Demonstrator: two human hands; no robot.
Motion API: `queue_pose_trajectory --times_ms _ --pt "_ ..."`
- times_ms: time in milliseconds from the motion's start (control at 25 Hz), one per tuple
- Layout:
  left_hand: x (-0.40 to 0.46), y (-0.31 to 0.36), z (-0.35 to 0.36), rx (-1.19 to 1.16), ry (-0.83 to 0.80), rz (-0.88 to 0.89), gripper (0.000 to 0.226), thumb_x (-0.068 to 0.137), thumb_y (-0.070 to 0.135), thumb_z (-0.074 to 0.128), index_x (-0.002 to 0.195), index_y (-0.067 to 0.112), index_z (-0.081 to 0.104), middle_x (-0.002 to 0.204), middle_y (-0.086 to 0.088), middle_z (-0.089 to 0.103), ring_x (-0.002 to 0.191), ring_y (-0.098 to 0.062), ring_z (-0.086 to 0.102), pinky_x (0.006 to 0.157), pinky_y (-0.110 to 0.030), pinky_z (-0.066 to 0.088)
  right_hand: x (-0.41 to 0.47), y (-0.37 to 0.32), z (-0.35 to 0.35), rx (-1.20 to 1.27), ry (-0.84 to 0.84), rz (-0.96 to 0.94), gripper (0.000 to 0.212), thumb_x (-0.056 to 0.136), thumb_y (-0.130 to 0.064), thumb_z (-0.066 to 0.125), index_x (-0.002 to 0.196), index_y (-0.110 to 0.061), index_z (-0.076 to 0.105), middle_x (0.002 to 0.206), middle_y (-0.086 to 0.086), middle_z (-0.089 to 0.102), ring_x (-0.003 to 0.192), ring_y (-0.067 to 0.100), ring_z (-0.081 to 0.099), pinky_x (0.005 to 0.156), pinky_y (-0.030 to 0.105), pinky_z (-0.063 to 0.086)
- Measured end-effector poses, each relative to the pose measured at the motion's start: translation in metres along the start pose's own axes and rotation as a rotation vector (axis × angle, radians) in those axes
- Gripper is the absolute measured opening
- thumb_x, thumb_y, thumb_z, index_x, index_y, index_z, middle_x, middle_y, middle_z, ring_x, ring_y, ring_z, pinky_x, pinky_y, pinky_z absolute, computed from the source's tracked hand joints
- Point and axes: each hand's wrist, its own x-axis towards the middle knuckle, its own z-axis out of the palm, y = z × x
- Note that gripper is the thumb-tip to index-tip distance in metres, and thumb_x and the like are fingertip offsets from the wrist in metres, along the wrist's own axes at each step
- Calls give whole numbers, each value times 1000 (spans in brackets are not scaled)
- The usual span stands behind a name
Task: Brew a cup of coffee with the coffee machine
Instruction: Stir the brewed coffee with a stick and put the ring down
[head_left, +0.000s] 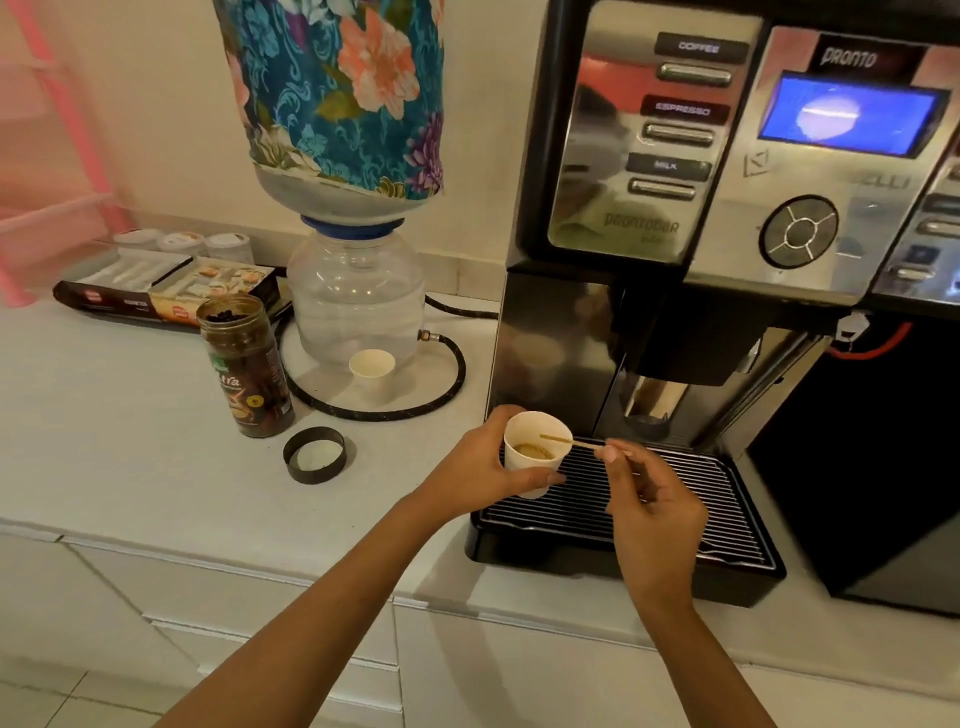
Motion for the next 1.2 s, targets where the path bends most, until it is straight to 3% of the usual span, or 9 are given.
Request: queue_pose_trajectory --times_ms 160,280,400,520,640,760,920,1080,1200 --pt "-1 -1 0 13 -1 13 72 71 48 77 129 32 37 117 13 54 104 -11 56 77 -13 48 -4 -13 10 10 117 93 14 87 -21 62 100 -23 66 81 1 69 60 8 60 56 21 54" --pt "-3 -4 -2 20 -12 10 99 67 54 78 145 27 23 132 8 52 117 -14 52 94 -27 47 1 -26 20 69 163 155 14 88 -23 61 100 -20 68 80 0 68 52 6 56 49 15 48" --pt "-8 -8 -13 2 -41 22 113 64 57 78 150 28 10 140 11 47 126 -10 45 102 -29 40 3 -44 38 140 184 163 15 90 -21 59 100 -15 68 88 2 70 57 7 55 50 15 47" --pt "-19 -21 -40 15 -24 66 108 65 63 73 148 32 11 145 13 41 130 -5 39 100 -23 34 -1 -65 65 256 190 180 16 90 -18 59 100 -10 68 93 5 71 69 14 58 52 15 47" --pt "-40 -55 -77 66 75 83 96 75 72 57 150 27 15 146 14 37 131 -1 35 102 -23 33 -11 -85 105 362 116 167 20 90 -18 59 103 -6 67 90 4 71 62 13 56 53 19 47" --pt "-67 -106 -108 248 153 134 65 88 60 50 140 23 38 138 10 47 123 -3 43 101 -30 41 -19 -98 149 417 38 147 17 90 -16 59 103 -7 66 89 3 72 58 12 53 54 21 47" --pt "-92 -162 -137 535 222 299 39 89 34 57 123 17 56 121 0 61 106 -15 57 82 -39 52 -16 -91 216 367 -35 178 12 88 -19 62 98 -12 67 87 3 71 60 15 60 52 17 44" --pt "-98 -181 -156 522 401 155 48 83 38 64 124 15 51 125 -4 55 108 -20 53 86 -29 46 9 -56 278 139 -78 212 8 90 -18 60 89 -25 65 86 -4 70 62 12 65 58 23 49" --pt "-93 -196 -169 422 424 10 69 80 51 67 134 18 41 139 0 44 125 -16 43 98 -30 42 31 -30 312 -58 -149 230 15 92 -13 55 96 -14 69 92 0 67 79 19 66 72 26 54"
